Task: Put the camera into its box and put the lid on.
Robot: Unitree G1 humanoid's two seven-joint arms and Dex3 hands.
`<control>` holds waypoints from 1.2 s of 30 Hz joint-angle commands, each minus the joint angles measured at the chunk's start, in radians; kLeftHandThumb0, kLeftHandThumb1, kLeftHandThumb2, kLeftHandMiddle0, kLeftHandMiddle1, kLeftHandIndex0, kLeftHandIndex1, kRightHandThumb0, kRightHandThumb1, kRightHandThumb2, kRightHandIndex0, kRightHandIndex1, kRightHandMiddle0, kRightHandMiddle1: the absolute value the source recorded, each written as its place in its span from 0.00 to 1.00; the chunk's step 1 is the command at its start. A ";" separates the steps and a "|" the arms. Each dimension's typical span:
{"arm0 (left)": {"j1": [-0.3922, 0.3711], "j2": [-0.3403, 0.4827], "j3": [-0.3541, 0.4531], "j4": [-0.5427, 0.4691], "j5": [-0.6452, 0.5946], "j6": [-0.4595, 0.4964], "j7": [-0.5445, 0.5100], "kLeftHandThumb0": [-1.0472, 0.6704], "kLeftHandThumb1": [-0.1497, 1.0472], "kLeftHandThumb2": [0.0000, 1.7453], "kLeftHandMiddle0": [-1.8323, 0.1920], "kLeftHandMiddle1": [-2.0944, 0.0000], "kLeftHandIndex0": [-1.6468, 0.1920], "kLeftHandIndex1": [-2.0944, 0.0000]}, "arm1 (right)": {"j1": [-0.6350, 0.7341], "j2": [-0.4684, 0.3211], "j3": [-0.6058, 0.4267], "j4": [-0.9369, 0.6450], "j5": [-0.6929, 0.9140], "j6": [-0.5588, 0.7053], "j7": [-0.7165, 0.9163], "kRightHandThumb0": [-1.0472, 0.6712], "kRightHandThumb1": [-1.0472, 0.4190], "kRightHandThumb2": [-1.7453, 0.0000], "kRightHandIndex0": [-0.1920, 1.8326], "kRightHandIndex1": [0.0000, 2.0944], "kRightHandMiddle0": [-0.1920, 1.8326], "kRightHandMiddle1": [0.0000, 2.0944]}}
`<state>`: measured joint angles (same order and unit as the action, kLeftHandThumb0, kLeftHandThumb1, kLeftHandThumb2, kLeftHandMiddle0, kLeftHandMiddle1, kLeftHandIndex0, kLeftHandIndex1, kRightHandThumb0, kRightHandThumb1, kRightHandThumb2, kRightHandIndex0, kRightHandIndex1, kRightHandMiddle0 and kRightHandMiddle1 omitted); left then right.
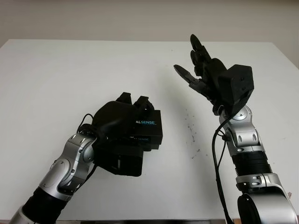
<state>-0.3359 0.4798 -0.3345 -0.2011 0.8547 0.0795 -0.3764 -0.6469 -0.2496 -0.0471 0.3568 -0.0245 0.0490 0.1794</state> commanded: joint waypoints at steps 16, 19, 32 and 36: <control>0.013 0.019 -0.012 -0.033 0.088 0.037 -0.035 0.39 1.00 0.16 0.77 0.00 0.88 0.02 | -0.009 -0.009 -0.005 0.012 0.008 -0.011 0.013 0.32 0.00 0.90 0.06 0.03 0.05 0.02; -0.009 0.056 -0.049 -0.058 0.196 0.059 -0.169 0.21 1.00 0.27 0.90 0.61 0.94 0.63 | -0.010 -0.009 -0.007 0.007 0.010 -0.002 0.015 0.32 0.00 0.90 0.06 0.03 0.05 0.03; -0.019 0.069 -0.057 -0.107 0.308 0.045 -0.414 0.03 1.00 0.41 1.00 1.00 1.00 1.00 | -0.020 -0.010 -0.006 0.005 0.011 0.016 0.015 0.31 0.00 0.90 0.06 0.03 0.06 0.03; -0.022 0.067 -0.051 -0.101 0.297 0.040 -0.423 0.02 1.00 0.42 1.00 1.00 1.00 1.00 | -0.023 -0.011 -0.004 0.015 0.004 0.003 0.009 0.31 0.00 0.90 0.06 0.03 0.06 0.03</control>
<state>-0.3529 0.5456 -0.3891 -0.3019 1.1570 0.1235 -0.7902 -0.6490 -0.2509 -0.0492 0.3713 -0.0183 0.0606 0.1926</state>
